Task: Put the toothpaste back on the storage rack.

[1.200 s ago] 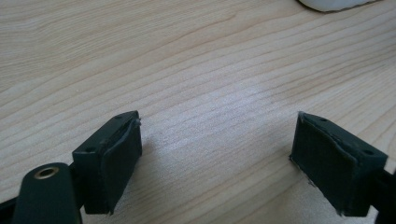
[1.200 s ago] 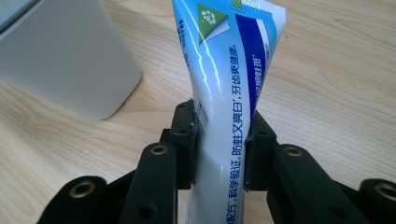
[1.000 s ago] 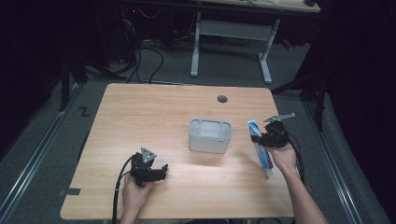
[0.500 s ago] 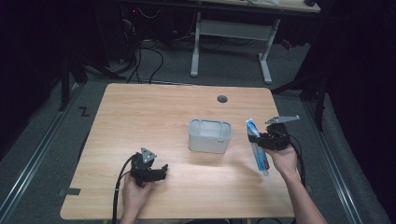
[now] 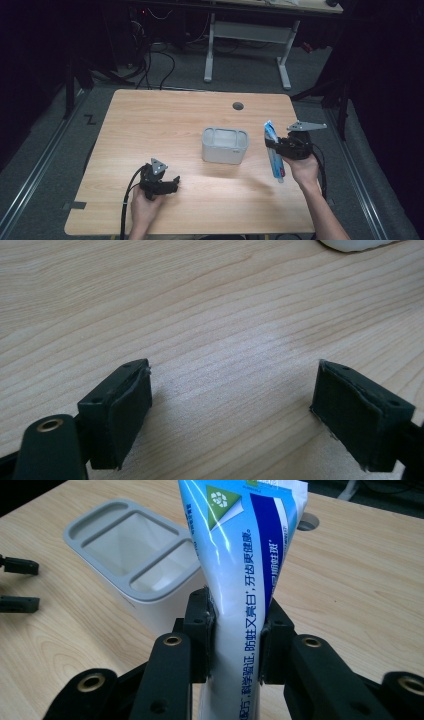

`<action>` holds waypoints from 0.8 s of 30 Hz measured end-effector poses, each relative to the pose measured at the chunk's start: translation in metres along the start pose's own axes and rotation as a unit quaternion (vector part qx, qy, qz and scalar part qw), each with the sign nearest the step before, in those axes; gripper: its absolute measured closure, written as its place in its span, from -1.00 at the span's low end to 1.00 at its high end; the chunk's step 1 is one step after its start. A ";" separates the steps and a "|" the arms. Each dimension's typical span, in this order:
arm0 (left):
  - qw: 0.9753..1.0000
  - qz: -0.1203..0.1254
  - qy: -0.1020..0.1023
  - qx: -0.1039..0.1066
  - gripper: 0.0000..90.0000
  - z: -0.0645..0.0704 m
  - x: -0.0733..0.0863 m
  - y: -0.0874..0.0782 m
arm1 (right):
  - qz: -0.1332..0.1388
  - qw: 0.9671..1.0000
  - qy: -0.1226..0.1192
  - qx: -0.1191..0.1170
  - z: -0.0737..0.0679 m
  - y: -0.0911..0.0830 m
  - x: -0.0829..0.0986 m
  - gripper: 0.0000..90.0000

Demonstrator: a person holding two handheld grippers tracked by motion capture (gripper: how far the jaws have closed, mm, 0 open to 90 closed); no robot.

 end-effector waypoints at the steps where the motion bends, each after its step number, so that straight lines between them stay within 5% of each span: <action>1: 1.000 0.000 0.000 0.000 -0.63 0.000 0.000 0.000 | 0.000 1.000 0.000 0.000 0.000 0.000 0.000 0.60; 8: 1.000 0.000 0.000 0.000 -0.63 0.000 0.000 0.000 | 0.008 1.000 -0.006 -0.014 -0.007 0.006 -0.010 0.60; 13: 1.000 0.000 0.000 0.000 -0.63 0.000 0.000 0.000 | 0.045 0.998 0.004 -0.042 -0.017 0.005 -0.020 0.60; 24: 1.000 0.000 0.000 0.001 -0.63 0.000 0.000 0.000 | 0.059 0.996 -0.019 -0.064 -0.037 0.018 -0.042 0.60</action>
Point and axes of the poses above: each handheld gripper's, and its own axes: y roughly forward along the jaws, x roughly out of its underside, z roughly to its right, the point moved 3 cm from there along y, roughly forward along the jaws, and after that the axes turned 15 degrees about z, right-handed, at the moved point
